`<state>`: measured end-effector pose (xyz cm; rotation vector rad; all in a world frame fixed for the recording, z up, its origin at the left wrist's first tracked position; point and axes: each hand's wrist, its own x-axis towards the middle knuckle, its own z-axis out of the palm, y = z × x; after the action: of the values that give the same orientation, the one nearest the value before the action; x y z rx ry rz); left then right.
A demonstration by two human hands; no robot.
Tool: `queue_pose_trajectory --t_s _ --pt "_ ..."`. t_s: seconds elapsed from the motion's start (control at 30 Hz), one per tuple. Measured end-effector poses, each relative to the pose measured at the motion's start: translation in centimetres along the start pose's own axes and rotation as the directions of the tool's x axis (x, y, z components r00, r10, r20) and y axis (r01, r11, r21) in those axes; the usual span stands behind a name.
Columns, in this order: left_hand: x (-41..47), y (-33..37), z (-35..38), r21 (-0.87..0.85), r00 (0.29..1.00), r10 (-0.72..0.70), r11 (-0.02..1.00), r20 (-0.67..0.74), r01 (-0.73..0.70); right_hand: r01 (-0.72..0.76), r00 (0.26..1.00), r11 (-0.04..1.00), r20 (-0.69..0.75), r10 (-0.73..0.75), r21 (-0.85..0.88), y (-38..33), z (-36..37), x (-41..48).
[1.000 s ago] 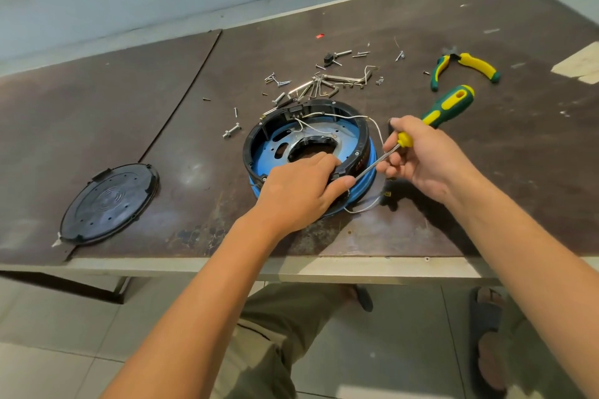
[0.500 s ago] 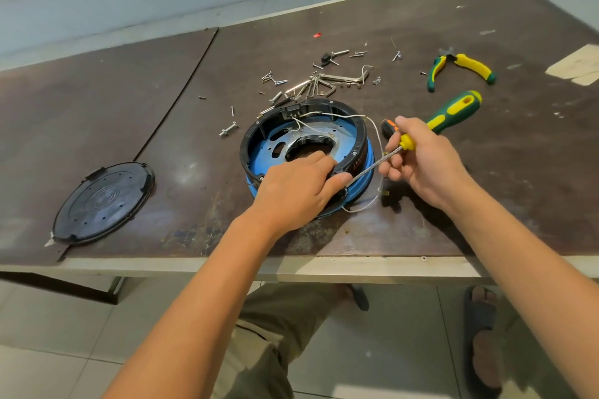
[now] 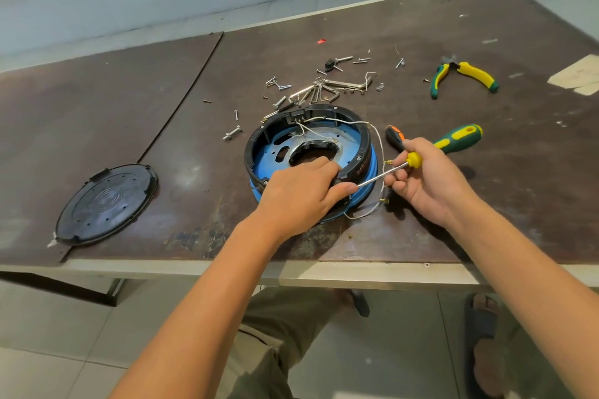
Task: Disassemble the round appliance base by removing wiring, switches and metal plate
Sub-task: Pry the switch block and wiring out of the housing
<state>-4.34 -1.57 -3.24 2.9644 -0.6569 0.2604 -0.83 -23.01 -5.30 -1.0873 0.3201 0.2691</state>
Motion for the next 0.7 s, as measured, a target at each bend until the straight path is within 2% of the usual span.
queue_pose_trajectory --t_s 0.07,0.2,0.3,0.5,0.7 --pt "0.0 0.0 0.1 -0.001 1.000 0.000 1.000 -0.001 0.000 0.039 0.999 0.999 0.031 -0.038 -0.017 -0.7 -0.2 -0.1" --pt "0.0 0.0 0.2 0.011 1.000 -0.005 1.000 -0.010 0.005 0.274 0.946 0.962 0.179 -0.269 -0.004 -3.0 -0.4 -0.9" --pt "0.0 -0.1 0.2 0.015 1.000 -0.007 1.000 -0.013 0.007 0.328 0.912 0.944 0.272 -0.307 -0.037 -3.0 0.1 -1.8" --pt "0.1 -0.1 0.2 0.018 1.000 -0.002 1.000 -0.004 0.002 0.323 0.930 0.945 0.205 -0.306 -0.055 -1.8 0.6 -2.0" --pt "0.1 -0.2 0.1 0.007 1.000 0.010 1.000 0.017 -0.010 0.189 0.981 0.974 0.062 -0.183 -0.121 -0.4 0.7 -1.1"
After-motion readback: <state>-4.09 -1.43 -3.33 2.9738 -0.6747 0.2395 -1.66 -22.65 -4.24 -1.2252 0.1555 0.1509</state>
